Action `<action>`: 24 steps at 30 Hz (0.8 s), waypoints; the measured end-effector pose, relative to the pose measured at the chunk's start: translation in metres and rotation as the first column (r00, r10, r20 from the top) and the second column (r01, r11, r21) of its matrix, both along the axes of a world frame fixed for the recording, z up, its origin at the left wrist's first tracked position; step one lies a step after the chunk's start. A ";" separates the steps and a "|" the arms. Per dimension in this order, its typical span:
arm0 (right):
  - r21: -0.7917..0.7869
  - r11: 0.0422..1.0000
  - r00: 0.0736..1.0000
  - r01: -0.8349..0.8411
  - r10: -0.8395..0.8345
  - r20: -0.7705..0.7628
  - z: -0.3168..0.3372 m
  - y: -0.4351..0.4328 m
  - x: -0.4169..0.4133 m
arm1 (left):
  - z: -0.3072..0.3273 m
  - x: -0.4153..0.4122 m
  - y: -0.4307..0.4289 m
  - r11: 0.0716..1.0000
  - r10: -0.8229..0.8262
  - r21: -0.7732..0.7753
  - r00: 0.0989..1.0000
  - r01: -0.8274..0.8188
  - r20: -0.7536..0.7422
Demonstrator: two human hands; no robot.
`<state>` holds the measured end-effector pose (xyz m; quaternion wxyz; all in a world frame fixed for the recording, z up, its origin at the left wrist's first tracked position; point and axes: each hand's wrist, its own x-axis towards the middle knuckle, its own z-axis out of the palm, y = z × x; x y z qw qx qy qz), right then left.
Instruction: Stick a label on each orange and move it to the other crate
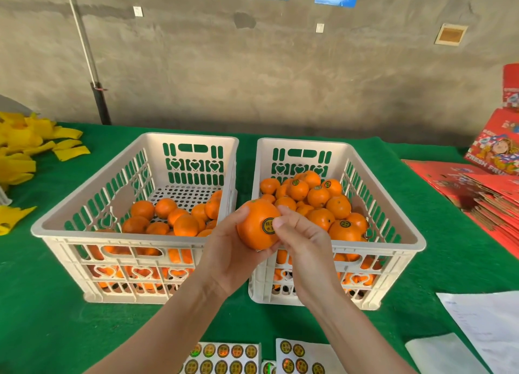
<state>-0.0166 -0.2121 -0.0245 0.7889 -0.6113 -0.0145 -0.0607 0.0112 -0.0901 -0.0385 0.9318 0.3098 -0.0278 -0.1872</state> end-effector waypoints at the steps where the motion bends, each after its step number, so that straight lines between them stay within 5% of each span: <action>1: -0.010 1.000 1.000 0.025 -0.024 0.012 -0.001 0.001 0.001 | 0.000 0.000 -0.001 1.000 0.006 0.011 1.000 -0.006 -0.009; 14: -0.364 0.908 0.959 0.207 -0.114 0.261 -0.017 0.002 0.006 | -0.001 0.002 0.000 0.995 -0.002 0.103 1.000 0.000 0.019; 19: -0.366 0.888 0.922 0.280 -0.141 0.361 -0.026 0.004 0.003 | -0.006 0.004 0.001 0.991 0.009 0.131 0.999 -0.013 0.031; 24: -0.282 0.949 0.964 0.140 -0.066 0.257 -0.036 -0.003 0.003 | -0.013 0.005 0.000 0.988 0.027 0.149 1.000 -0.029 0.012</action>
